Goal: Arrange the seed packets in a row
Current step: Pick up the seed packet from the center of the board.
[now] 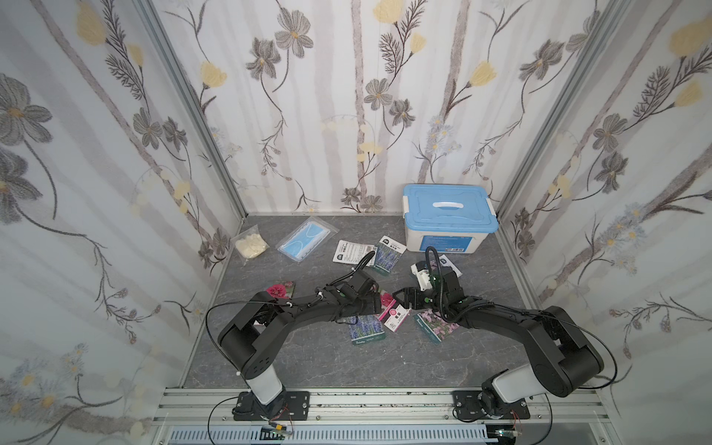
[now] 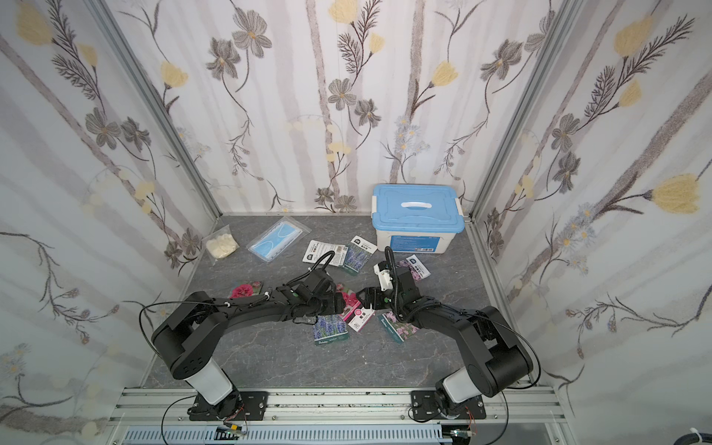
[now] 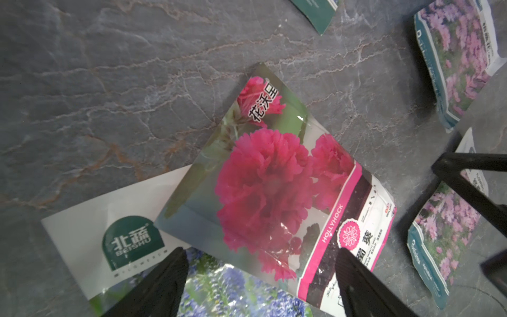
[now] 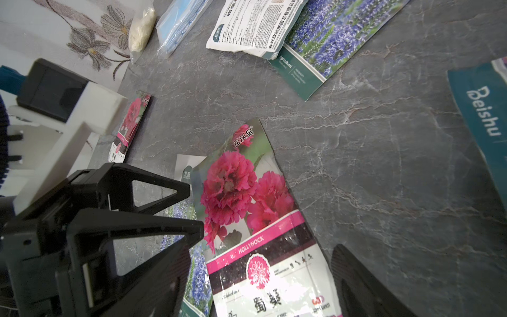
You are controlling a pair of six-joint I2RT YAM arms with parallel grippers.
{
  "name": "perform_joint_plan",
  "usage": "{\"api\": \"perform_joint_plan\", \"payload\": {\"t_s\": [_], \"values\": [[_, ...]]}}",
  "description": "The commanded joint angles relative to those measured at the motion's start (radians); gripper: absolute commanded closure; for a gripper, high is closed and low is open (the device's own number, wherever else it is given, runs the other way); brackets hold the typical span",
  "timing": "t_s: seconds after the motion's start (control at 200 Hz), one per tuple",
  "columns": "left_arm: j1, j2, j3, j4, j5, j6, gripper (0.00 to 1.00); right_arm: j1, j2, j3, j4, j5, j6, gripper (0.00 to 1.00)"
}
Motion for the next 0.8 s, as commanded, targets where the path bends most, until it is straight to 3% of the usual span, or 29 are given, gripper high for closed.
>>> {"api": "perform_joint_plan", "payload": {"t_s": [0.0,0.325,0.794], "values": [[-0.008,-0.007,-0.007,0.02,-0.021,-0.016,0.13,-0.001,-0.005,-0.007,0.058,-0.008,0.016,0.18],[-0.024,-0.025,-0.043,0.043,-0.036,-0.037,0.13,-0.001,-0.013,-0.033,0.065,-0.011,0.024,0.18],[-0.03,0.03,-0.047,0.114,-0.018,-0.058,0.13,-0.003,0.083,-0.063,0.127,-0.026,0.058,0.27]]}}
